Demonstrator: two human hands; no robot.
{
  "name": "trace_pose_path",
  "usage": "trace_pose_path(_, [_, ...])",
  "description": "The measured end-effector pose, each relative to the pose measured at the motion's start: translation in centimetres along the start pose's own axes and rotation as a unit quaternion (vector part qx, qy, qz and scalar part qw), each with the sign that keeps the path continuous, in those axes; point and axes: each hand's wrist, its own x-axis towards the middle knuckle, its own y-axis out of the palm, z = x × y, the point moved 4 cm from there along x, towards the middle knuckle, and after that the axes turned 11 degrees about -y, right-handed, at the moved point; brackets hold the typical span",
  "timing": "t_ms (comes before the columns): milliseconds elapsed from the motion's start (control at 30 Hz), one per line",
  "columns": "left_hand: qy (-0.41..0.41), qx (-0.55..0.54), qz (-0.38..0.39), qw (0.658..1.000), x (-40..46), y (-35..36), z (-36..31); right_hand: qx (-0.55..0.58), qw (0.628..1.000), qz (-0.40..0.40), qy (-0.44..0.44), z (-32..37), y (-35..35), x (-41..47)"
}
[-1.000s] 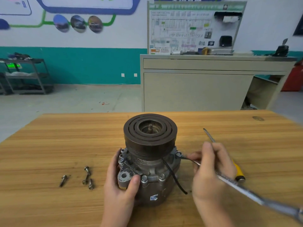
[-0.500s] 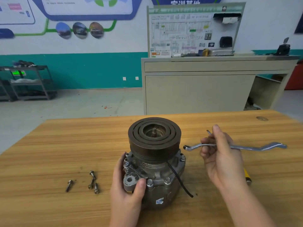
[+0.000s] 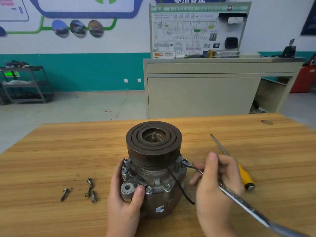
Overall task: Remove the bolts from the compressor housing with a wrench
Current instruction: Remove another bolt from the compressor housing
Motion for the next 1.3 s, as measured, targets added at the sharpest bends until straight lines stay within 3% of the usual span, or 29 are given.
trace_pose_path(133, [-0.001, -0.001, 0.004, 1.000, 0.0, 0.1, 0.0, 0.011, 0.998, -0.014, 0.064, -1.3, 0.0, 2.1])
trace_pose_path(300, [-0.002, 0.000, 0.006, 1.000, 0.1, 0.0, 0.2, -0.074, 0.990, 0.059, -0.103, 0.4, 0.9, 0.2])
trace_pose_path(367, [0.001, 0.001, 0.009, 1.000, 0.1, 0.0, 0.1, -0.095, 0.987, 0.055, -0.116, 0.4, 0.9, -0.8])
trace_pose_path(467, [-0.001, -0.001, 0.011, 1.000, 0.1, 0.0, 0.2, 0.019, 1.000, -0.016, 0.009, -1.0, 0.4, -0.2])
trace_pose_path(533, [-0.004, 0.000, 0.012, 1.000, 0.1, 0.0, 0.3, 0.119, 0.983, -0.036, 0.136, -3.2, 0.3, 1.3])
trace_pose_path(600, [-0.004, -0.001, 0.012, 1.000, 0.1, 0.0, 0.3, 0.193, 0.940, 0.027, 0.279, -5.8, 1.1, 3.3])
trace_pose_path(667, [-0.005, -0.001, 0.013, 1.000, 0.1, 0.0, 0.4, 0.218, 0.867, 0.159, 0.419, -7.5, 2.9, 4.2])
trace_pose_path(733, [-0.010, -0.005, 0.015, 1.000, 0.0, 0.0, 0.5, 0.244, 0.802, 0.236, 0.490, -8.2, 4.2, 4.3])
trace_pose_path(767, [-0.012, -0.006, 0.016, 1.000, 0.1, -0.1, 0.5, 0.279, 0.786, 0.228, 0.502, -8.2, 4.5, 4.5])
trace_pose_path(833, [-0.009, 0.000, 0.017, 1.000, 0.1, -0.1, 0.4, 0.381, 0.769, 0.137, 0.494, -7.9, 4.0, 5.4])
trace_pose_path(867, [-0.008, 0.003, 0.017, 1.000, 0.1, -0.1, 0.3, 0.416, 0.770, 0.093, 0.474, -7.6, 3.2, 5.8])
trace_pose_path(933, [-0.009, 0.004, 0.019, 1.000, 0.2, -0.1, 0.3, 0.388, 0.821, 0.094, 0.409, -6.7, 0.8, 6.0])
trace_pose_path(1000, [-0.011, -0.001, 0.020, 1.000, 0.2, -0.1, 0.4, 0.238, 0.899, 0.168, 0.328, -5.5, -1.5, 5.1])
trace_pose_path(1067, [-0.014, -0.003, 0.017, 1.000, 0.2, -0.1, 0.5, 0.046, 0.936, 0.250, 0.243, -4.9, -2.5, 3.5])
trace_pose_path(1167, [-0.019, 0.000, 0.011, 1.000, 0.2, 0.0, 0.5, -0.022, 0.926, 0.330, 0.181, -4.5, -1.2, 1.9])
trace_pose_path(1300, [-0.017, -0.002, 0.008, 1.000, 0.1, 0.0, 0.2, -0.017, 0.923, 0.344, 0.172, -5.4, 0.0, 2.3])
